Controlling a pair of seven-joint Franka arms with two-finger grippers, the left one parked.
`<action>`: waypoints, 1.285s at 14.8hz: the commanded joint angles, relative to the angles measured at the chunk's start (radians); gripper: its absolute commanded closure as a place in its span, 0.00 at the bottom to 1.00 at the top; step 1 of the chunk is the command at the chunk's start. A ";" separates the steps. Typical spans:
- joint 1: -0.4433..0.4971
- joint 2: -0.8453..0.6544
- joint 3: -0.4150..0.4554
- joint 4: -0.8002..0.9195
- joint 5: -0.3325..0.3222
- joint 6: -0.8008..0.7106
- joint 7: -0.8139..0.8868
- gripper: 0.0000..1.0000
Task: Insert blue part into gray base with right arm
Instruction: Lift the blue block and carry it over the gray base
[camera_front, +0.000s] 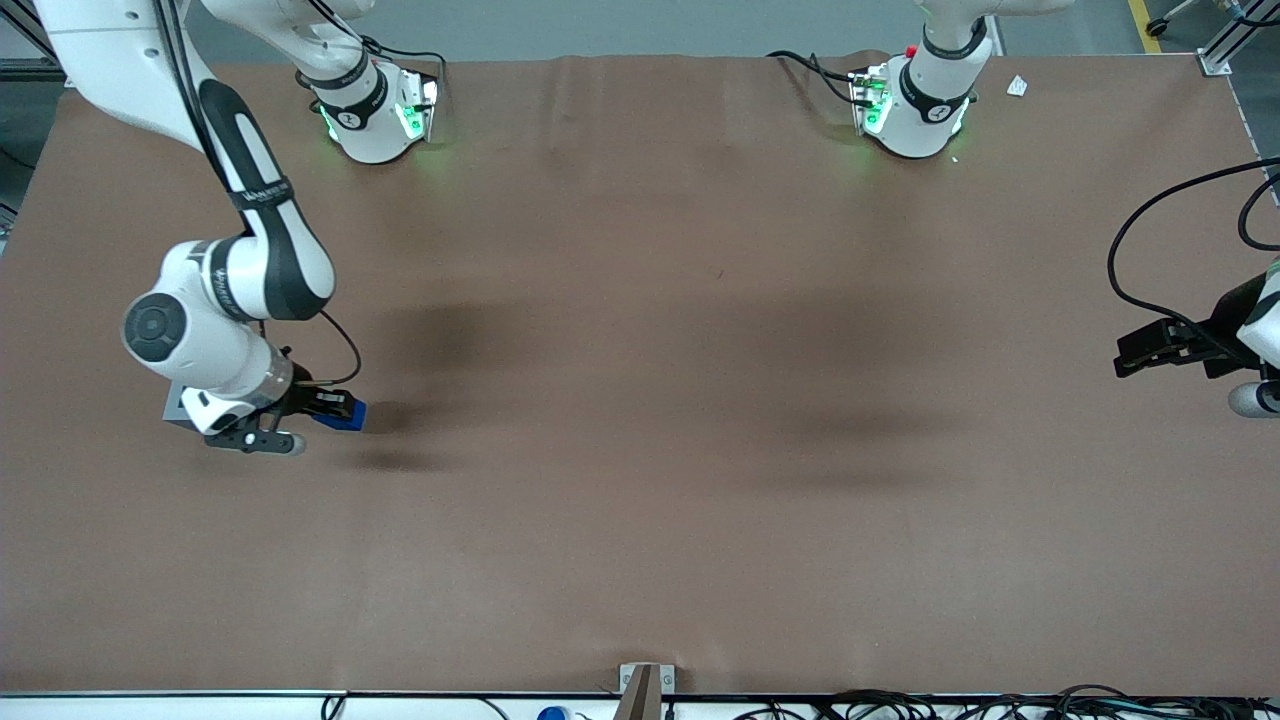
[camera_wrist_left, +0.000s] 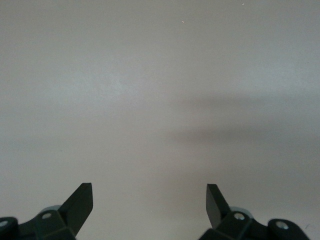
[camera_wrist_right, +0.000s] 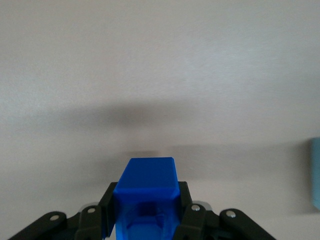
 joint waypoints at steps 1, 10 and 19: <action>-0.063 -0.067 0.009 0.003 -0.003 -0.070 -0.003 0.90; -0.270 -0.094 0.009 0.001 -0.007 -0.093 -0.265 0.91; -0.362 -0.084 0.010 0.000 -0.075 -0.081 -0.331 0.91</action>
